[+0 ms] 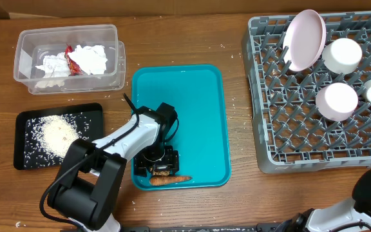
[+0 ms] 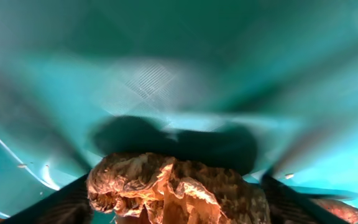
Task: Sort waste into correct bins and load items into the dishwasher
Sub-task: 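Lower the left gripper onto the fried food piece and grasp it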
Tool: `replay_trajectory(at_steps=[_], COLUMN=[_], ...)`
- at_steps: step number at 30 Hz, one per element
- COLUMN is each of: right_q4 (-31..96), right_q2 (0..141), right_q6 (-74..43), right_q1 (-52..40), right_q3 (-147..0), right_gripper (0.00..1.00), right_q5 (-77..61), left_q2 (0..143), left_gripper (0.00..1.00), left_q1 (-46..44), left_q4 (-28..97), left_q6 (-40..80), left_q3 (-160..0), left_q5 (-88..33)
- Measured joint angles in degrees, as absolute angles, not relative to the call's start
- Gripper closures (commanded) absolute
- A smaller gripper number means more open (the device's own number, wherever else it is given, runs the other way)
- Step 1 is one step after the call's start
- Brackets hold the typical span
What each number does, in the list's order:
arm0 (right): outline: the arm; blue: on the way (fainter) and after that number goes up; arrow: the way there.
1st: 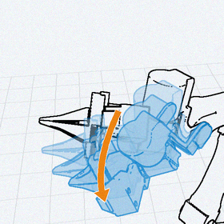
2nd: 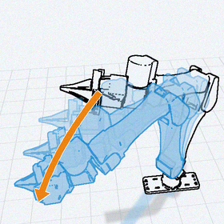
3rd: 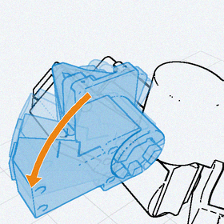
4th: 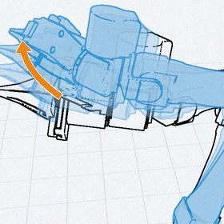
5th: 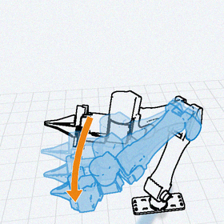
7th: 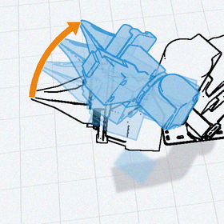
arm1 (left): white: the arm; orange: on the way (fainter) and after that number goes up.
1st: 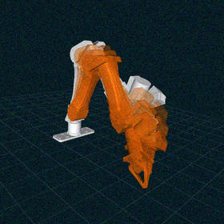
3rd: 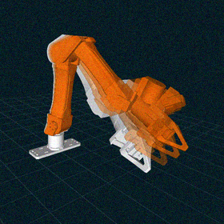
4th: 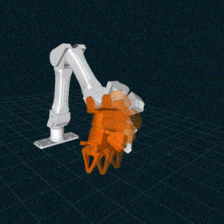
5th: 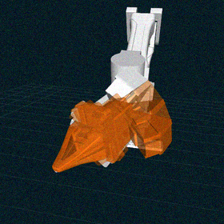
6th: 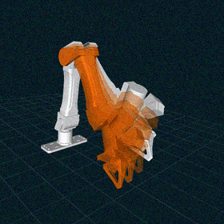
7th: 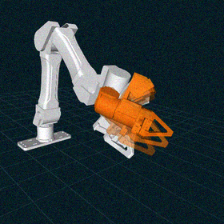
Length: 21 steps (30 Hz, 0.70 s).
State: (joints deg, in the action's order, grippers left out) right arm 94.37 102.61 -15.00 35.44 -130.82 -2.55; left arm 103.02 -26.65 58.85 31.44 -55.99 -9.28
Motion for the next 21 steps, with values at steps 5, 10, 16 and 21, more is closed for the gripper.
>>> replay_trajectory(at_steps=[5,10,16,21], right_q4=[94.3,94.3,94.4,94.4], right_q2=[102.6,102.6,102.6,102.6], right_q6=[-15.0,-15.0,-15.0,-15.0], right_q1=[35.4,35.4,35.4,35.4], right_q3=[-130.8,-130.8,-130.8,-130.8], right_gripper=[0.0,0.0,0.0,0.0], right_q5=[-2.6,-2.5,-2.5,-2.5], left_q2=[103.0,102.9,102.9,102.9], left_gripper=[0.3,0.34,0.32,0.32], left_q1=[-26.7,-26.7,-26.7,-26.6], left_q4=[58.7,58.6,58.6,58.7], left_q6=[31.5,31.6,31.6,31.6], left_q3=[-55.9,-55.9,-55.9,-56.0], left_q5=[-9.4,-9.4,-9.4,-9.3])
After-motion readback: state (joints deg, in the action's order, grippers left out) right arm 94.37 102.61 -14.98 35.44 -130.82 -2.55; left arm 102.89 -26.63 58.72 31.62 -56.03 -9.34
